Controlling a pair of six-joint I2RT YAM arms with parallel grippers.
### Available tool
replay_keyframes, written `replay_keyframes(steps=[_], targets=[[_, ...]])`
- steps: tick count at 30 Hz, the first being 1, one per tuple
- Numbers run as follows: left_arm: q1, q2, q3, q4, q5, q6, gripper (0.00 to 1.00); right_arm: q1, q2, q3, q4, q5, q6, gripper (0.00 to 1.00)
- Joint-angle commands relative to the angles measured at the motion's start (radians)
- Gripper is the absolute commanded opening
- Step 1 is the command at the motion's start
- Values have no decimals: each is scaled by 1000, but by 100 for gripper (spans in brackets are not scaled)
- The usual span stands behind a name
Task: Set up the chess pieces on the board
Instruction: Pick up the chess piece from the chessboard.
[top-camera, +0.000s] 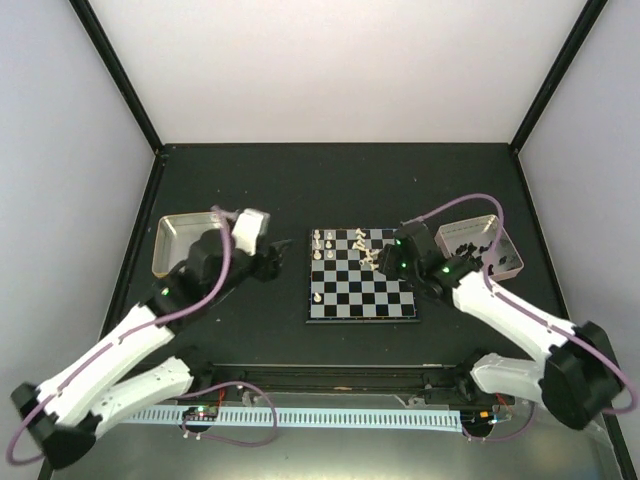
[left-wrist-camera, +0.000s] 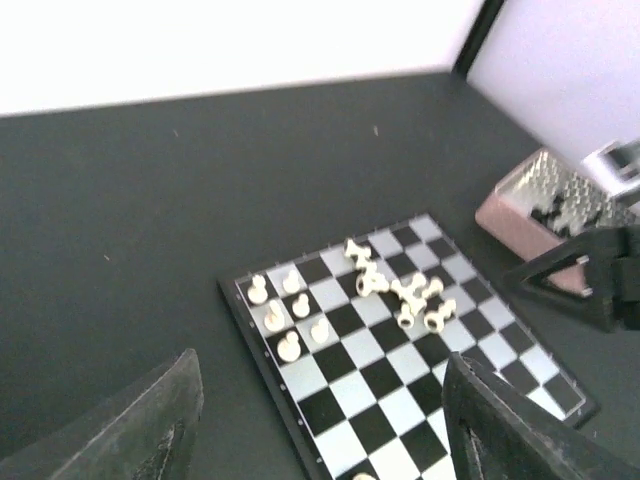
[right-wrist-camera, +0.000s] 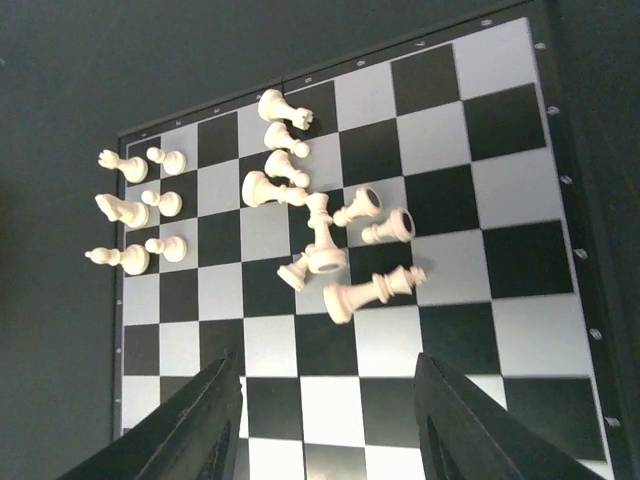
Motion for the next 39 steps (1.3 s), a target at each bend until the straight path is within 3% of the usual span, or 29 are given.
replay_keyframes(steps=[1,6,18,32,39], targets=[[9,-216,-120,145,-115,57,71,-2,143,98,-35,-1,-80,44],[9,-360,-180,157,-127,50,76,2,308,190,-99,20,-71,40],[11,-341,-170,129,-140,18,80,34,536,324,-196,103,-1,39],[12,-332,-171,125,-138,14,80,45,555,308,-262,190,-2,42],[11,-320,-170,124,-134,14,80,46,534,296,-212,175,23,47]])
